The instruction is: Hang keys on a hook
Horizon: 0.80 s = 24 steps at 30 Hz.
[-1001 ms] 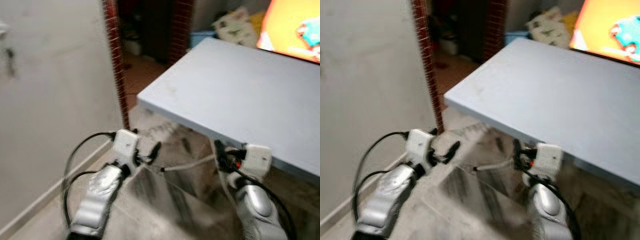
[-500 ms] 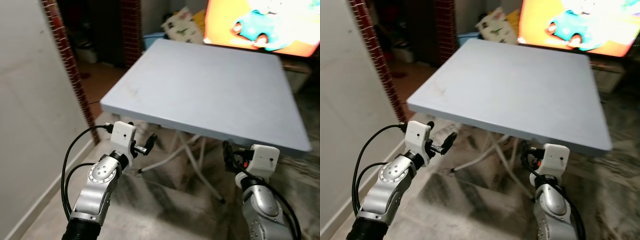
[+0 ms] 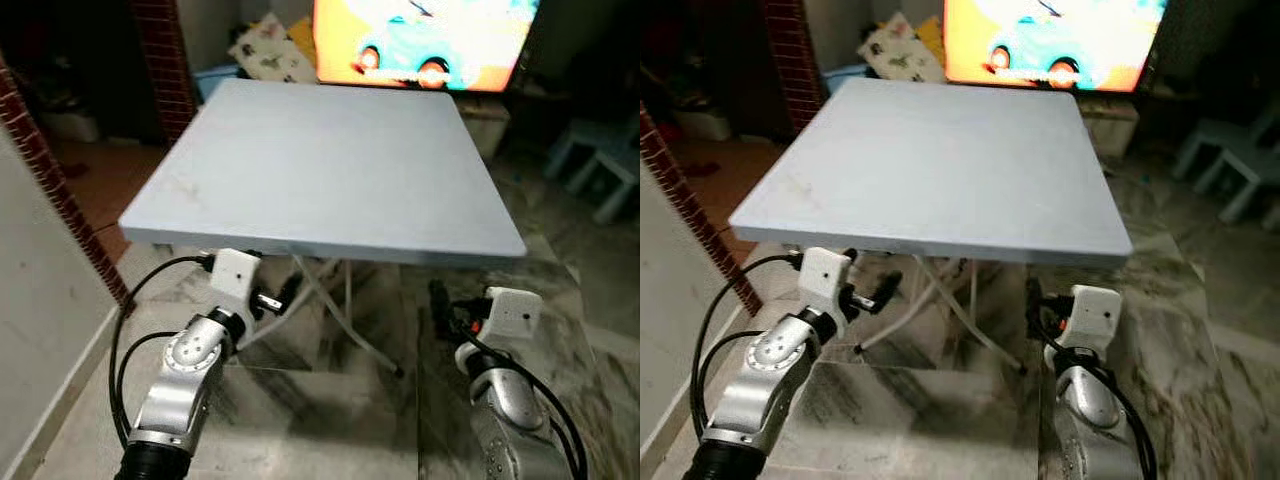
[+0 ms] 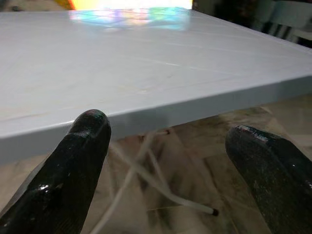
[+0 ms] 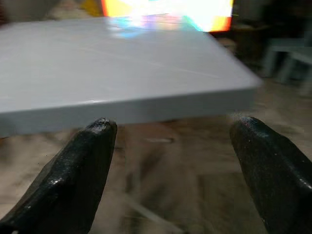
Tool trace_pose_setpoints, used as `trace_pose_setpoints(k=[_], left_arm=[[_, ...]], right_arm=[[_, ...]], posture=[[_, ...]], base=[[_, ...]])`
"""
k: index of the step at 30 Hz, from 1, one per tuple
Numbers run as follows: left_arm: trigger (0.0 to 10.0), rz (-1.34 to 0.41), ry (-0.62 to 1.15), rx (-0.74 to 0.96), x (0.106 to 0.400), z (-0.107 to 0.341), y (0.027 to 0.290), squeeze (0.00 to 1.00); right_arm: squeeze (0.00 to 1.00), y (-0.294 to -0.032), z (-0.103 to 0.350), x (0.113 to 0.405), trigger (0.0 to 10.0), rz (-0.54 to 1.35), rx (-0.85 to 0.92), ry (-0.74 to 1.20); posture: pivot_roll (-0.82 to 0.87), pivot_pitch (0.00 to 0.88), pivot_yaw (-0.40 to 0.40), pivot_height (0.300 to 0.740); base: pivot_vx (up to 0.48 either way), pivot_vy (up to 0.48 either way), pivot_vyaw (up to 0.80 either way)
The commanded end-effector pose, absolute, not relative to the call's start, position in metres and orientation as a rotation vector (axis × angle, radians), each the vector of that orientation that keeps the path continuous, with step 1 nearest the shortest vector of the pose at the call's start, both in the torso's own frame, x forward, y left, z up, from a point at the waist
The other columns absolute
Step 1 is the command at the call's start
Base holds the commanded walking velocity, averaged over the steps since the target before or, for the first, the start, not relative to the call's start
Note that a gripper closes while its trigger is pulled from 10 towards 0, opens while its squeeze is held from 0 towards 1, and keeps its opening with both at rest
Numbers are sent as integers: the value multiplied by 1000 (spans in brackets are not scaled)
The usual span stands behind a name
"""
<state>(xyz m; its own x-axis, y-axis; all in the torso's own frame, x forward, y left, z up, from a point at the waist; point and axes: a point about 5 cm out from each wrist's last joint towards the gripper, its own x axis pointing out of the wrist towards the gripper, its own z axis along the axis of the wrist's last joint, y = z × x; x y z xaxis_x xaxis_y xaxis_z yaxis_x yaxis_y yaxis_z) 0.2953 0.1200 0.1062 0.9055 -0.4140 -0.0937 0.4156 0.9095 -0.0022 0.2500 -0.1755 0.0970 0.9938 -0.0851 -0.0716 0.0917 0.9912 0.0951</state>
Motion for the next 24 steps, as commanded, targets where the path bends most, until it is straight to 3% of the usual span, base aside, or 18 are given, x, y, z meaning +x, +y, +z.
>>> trace_pose_setpoints(k=[1, 8, 18, 24], left_arm=[[10000, -454, 82, 25, 296, 108, 116, 0], [10000, -443, 71, 15, 298, 110, 116, 0], [10000, -429, 83, -64, 303, 113, 115, 0], [10000, -459, 93, -72, 299, 110, 109, 0]], right_arm=[[0, -175, 101, 252, 10000, -86, 102, 51], [0, -172, 101, 251, 10000, -78, 110, 50], [0, -182, 108, 253, 10000, -124, 97, 7], [0, -176, 104, 253, 10000, -107, 112, 28]], posture=[[80, 0, -2, 740], [80, 0, -2, 740], [78, 0, 2, 740], [78, 0, -1, 740]], base=[[0, 0, -788], [0, 0, -688], [0, 0, 0], [0, -66, 0]])
